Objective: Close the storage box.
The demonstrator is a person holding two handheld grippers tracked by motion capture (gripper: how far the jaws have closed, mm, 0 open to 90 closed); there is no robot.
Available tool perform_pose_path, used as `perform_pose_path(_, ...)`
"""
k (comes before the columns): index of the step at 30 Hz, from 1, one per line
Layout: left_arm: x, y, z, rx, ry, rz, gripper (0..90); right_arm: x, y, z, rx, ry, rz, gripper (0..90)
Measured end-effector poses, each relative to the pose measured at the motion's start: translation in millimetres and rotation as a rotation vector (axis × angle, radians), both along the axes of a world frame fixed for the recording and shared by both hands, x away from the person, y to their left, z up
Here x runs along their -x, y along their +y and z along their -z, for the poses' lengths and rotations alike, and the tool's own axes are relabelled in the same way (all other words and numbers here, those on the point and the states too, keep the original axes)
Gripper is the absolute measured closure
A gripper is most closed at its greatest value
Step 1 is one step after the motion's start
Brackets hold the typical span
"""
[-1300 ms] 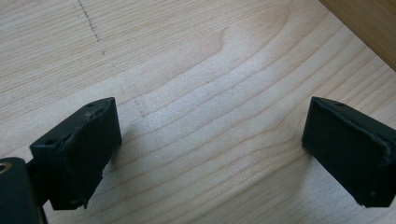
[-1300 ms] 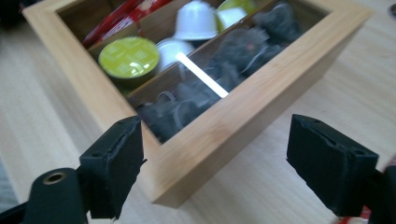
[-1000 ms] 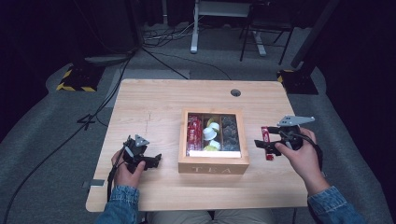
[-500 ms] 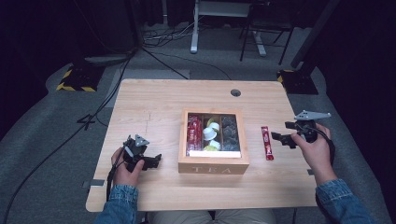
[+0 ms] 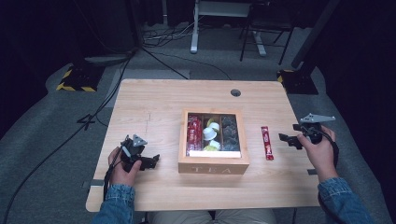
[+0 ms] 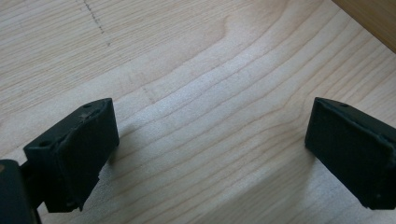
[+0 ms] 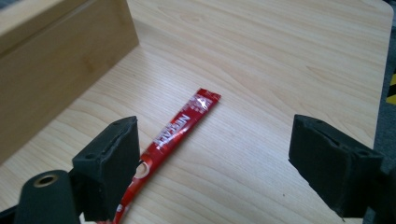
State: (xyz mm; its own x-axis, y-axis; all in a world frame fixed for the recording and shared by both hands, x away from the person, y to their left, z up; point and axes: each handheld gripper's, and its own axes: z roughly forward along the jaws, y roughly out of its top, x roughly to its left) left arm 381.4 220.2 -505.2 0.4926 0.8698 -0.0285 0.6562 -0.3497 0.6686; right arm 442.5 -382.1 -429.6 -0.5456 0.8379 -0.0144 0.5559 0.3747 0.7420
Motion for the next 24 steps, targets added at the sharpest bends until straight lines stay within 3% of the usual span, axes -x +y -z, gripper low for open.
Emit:
perform_pose_path(10, -0.1, 0.0, 0.0, 0.000, 0.000, 0.000, 2.3, -2.9, -13.6, 36.8, 0.000, 0.044, 0.048, 16.9)
perform_pose_path(18, 0.0, 0.3, 0.1, 0.000, 0.000, -0.006, 2.0, 1.8, -12.9, 56.3, -0.023, 0.032, 0.070, 16.4)
perform_pose_path(24, 0.0, 0.4, 0.0, 0.000, 0.000, -0.007, 1.9, 10.4, -10.5, 71.9, -0.038, 0.031, 0.139, 16.7)
